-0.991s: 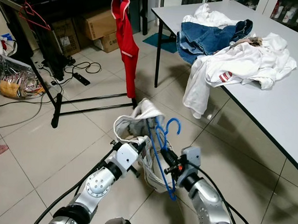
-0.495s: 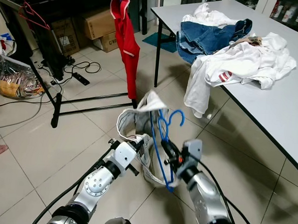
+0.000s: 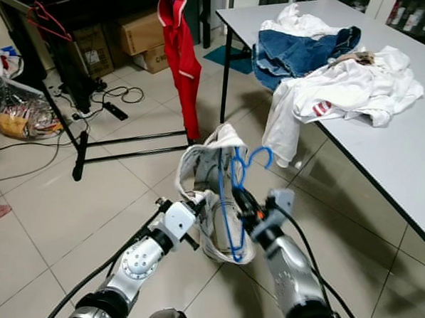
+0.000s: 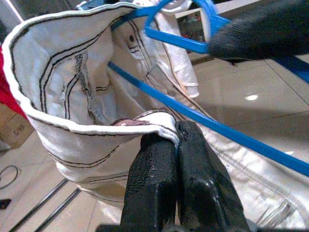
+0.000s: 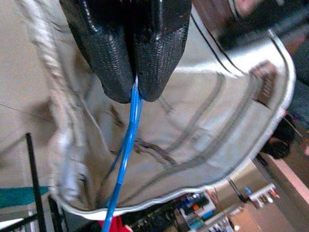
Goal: Hang hanger
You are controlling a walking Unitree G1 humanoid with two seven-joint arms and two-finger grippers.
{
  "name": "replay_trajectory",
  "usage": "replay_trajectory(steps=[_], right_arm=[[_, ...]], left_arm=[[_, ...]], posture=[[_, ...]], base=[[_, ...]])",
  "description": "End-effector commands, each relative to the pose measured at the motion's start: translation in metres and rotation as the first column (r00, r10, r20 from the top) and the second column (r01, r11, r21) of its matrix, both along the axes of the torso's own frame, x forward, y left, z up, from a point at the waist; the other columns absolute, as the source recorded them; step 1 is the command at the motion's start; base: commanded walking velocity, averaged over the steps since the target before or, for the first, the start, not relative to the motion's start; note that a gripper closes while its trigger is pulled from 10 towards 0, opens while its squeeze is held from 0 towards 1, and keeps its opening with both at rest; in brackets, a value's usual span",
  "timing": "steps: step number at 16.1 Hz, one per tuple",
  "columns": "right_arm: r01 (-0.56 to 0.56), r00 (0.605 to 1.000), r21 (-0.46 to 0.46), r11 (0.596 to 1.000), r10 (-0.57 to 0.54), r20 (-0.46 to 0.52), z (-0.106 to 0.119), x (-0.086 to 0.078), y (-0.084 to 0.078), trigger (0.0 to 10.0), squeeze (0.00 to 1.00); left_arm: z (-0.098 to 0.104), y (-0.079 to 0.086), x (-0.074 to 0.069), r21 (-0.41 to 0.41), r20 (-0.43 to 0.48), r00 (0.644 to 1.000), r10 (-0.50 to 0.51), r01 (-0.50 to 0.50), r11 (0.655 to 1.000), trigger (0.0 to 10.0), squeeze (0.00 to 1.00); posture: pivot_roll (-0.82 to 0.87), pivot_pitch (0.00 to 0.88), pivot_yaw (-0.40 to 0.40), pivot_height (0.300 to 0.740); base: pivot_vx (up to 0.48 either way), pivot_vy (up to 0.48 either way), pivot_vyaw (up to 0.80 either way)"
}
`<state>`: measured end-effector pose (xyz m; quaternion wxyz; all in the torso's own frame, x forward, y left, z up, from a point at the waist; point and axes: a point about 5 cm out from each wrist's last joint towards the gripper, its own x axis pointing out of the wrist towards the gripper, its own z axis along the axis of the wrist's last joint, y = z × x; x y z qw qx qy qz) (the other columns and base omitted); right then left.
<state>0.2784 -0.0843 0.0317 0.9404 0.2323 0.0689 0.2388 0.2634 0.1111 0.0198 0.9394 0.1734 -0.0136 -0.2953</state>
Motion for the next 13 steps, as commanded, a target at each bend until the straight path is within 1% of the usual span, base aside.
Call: replay_trajectory(steps=[1,3,5,6,7,9,13], right_arm=[[-0.005,0.998,0.076,0.997,0.000,0.065,0.016,0.007,0.011,10.0,0.00],[-0.005,0.998,0.072,0.997,0.001,0.056,0.014,0.006,0.011,10.0,0.00],[-0.008,0.998,0.062,0.998,0.004,0.061,0.014,0.005,0.011,10.0,0.00],[-0.006,0.998,0.047,0.999,0.003,0.063,0.012,0.004,0.008,10.0,0.00],[-0.004,0.998,0.045,0.999,0.001,0.063,0.012,0.003,0.007,10.0,0.00],[0.001,0.997,0.048,0.999,-0.004,0.074,0.015,0.005,0.006,10.0,0.00],[-0.012,0.993,0.067,0.998,0.004,0.116,0.028,0.013,0.015,10.0,0.00]], left_arm=[[0.009,-0.003,0.005,0.024,0.053,0.998,-0.037,0.036,0.999,10.0,0.00],[0.011,-0.006,0.005,0.044,0.071,0.994,-0.077,0.074,0.996,10.0,0.00],[0.011,-0.006,0.006,0.031,0.068,0.996,-0.066,0.064,0.997,10.0,0.00],[0.010,-0.004,0.007,-0.015,0.040,0.999,-0.020,0.021,1.000,10.0,0.00],[0.009,-0.004,0.008,-0.031,0.027,1.000,-0.006,0.007,1.000,10.0,0.00],[0.009,-0.006,0.007,-0.028,0.025,1.000,-0.015,0.016,0.999,10.0,0.00],[0.010,-0.017,0.006,-0.044,0.028,0.998,-0.049,0.050,0.998,10.0,0.00]], posture=[[0.06,0.000,0.076,0.740],[0.06,0.000,0.078,0.740],[0.06,0.000,0.078,0.740],[0.06,0.000,0.077,0.740],[0.06,0.000,0.077,0.740],[0.05,0.000,0.076,0.740],[0.05,0.000,0.076,0.740]], base=[[0.000,0.000,0.00],[0.000,0.000,0.00],[0.000,0.000,0.00],[0.000,0.000,0.00],[0.000,0.000,0.00],[0.000,0.000,0.00],[0.000,0.000,0.00]])
